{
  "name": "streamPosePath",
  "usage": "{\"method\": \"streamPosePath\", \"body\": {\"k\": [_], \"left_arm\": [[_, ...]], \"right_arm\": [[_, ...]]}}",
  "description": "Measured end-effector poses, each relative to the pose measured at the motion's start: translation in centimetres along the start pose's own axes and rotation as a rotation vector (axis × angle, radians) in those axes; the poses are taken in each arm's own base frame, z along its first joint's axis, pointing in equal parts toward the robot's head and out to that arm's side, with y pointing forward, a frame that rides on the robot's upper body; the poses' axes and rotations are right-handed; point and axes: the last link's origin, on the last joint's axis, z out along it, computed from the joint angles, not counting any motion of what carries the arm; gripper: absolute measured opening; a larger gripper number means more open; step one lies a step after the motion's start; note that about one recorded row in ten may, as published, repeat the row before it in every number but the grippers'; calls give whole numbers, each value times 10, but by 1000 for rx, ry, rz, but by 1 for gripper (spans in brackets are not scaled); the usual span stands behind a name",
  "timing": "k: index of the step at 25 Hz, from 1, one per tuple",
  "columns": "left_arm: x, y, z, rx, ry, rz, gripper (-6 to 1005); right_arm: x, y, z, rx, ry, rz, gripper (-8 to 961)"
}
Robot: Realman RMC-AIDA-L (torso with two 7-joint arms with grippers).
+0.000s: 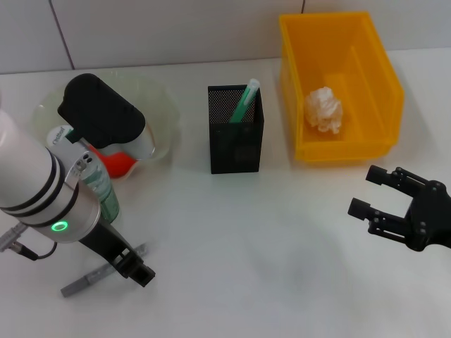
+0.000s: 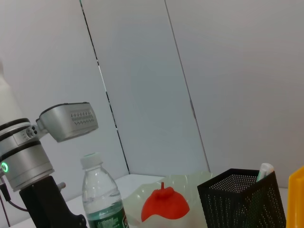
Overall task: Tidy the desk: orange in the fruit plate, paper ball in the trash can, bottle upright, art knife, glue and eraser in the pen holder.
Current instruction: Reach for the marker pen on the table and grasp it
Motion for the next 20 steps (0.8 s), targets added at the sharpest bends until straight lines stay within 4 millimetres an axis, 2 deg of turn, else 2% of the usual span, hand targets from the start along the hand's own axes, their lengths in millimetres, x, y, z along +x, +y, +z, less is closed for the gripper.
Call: {"method": "streamPosePath", "body": {"k": [15,20], "left_arm": [[3,-6,3,15,-27,5,759],[2,-8,5,37,-52,13,542]], "right_arm": [[0,1,-1,-2,0,1,805],[0,1,-1,-3,0,0,805]]}}
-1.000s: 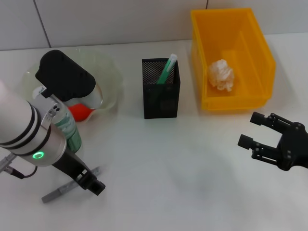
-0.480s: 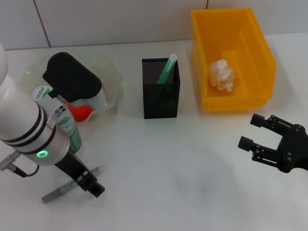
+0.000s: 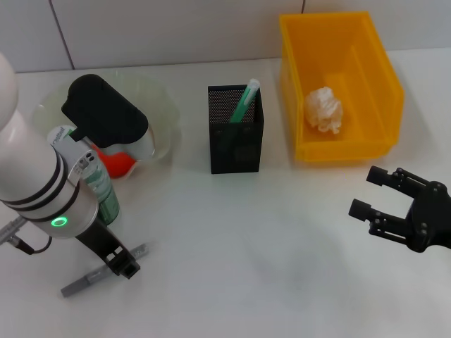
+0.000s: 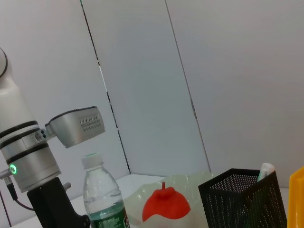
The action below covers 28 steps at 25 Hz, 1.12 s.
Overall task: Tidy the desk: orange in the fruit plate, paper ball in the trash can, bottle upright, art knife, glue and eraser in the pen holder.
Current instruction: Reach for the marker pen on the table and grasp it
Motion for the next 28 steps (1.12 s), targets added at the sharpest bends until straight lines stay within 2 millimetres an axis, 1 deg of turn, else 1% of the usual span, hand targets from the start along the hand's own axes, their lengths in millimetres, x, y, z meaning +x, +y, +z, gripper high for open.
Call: {"method": "streamPosePath", "body": {"k": [5,19,28], "left_arm": [[0,0,1,2,-6,5,483],[4,-2,3,5,5,17,440],[3,-2,7,-2,-11,22,412]], "right_arm": [[0,0,0,-1,0,-1,805],[0,-1,1,2,2,-1,806],[1,0,0,4,1,1,807]]}}
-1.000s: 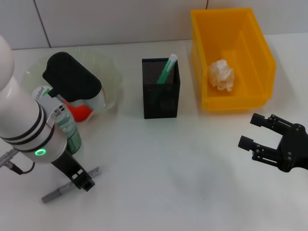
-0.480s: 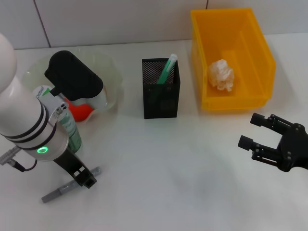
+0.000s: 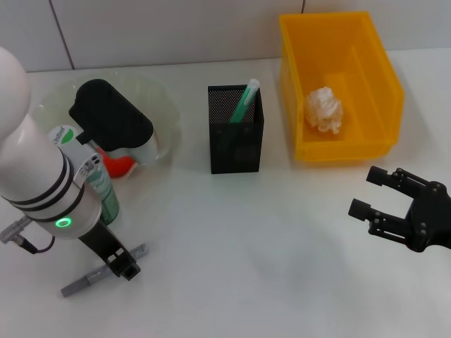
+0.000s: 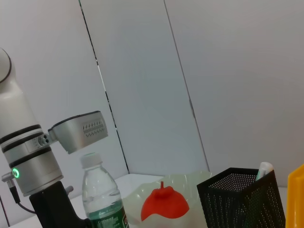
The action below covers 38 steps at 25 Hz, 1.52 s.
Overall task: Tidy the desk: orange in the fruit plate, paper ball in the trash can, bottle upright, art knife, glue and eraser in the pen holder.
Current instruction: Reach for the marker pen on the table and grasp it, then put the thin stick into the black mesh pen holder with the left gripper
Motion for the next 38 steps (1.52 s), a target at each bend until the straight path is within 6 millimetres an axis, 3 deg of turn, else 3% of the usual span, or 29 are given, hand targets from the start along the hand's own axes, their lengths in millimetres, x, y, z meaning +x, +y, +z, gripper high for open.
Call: {"method": "streamPosePath", "body": {"k": [19,33,38], "left_arm": [[1,5,4,10,-17,33,354],[3,5,4,6,-5,55,165],[3,6,2,1,-2,56,145]], "right_arm": [[2,0,0,-2,6,5,808],[2,1,-1,1,7,7,808],[2,1,-1,3,7,7,809]]}}
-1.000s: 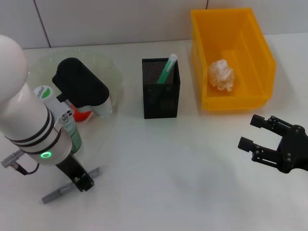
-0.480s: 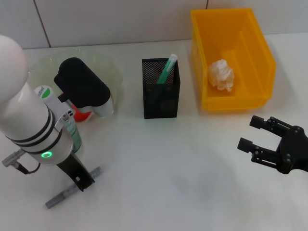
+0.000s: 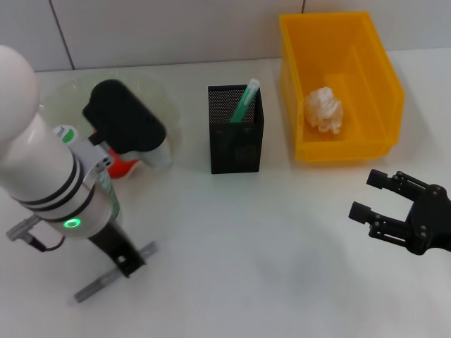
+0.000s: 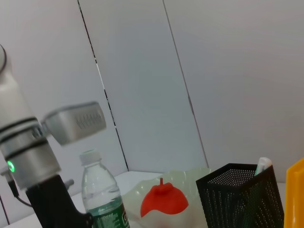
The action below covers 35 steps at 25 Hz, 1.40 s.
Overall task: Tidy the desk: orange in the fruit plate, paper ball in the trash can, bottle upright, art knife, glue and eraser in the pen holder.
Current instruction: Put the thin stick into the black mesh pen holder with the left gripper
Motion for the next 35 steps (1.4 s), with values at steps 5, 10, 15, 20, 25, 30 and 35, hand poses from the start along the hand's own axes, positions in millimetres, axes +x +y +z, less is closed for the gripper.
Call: {"method": "streamPosePath", "body": {"k": [5,10,15,20,25,30,35], "left_arm": [[20,23,-35,-68,128,84,146],[49,36,-102,-68,489,192,137],[69,29,-134,-52,924,218,138],[78,10,-121,-80,1186,156,136],[80,-9,-90,-110,1297,82,131],[81,-17,-60,-66,1353,78,132],[84,-11,-40,40,1365,144,132]], "right_arm": [[-1,-2,-3,15,-6,3,809],[-2,-4,-6,33,-13,7,809],[-2,-5,-8,38,-13,10,810],[-1,-4,-10,41,-14,12,810],[-1,-4,-10,41,-16,15,810],[-1,-4,-10,39,-16,16,811],[-1,-3,-9,36,-18,25,811]]}}
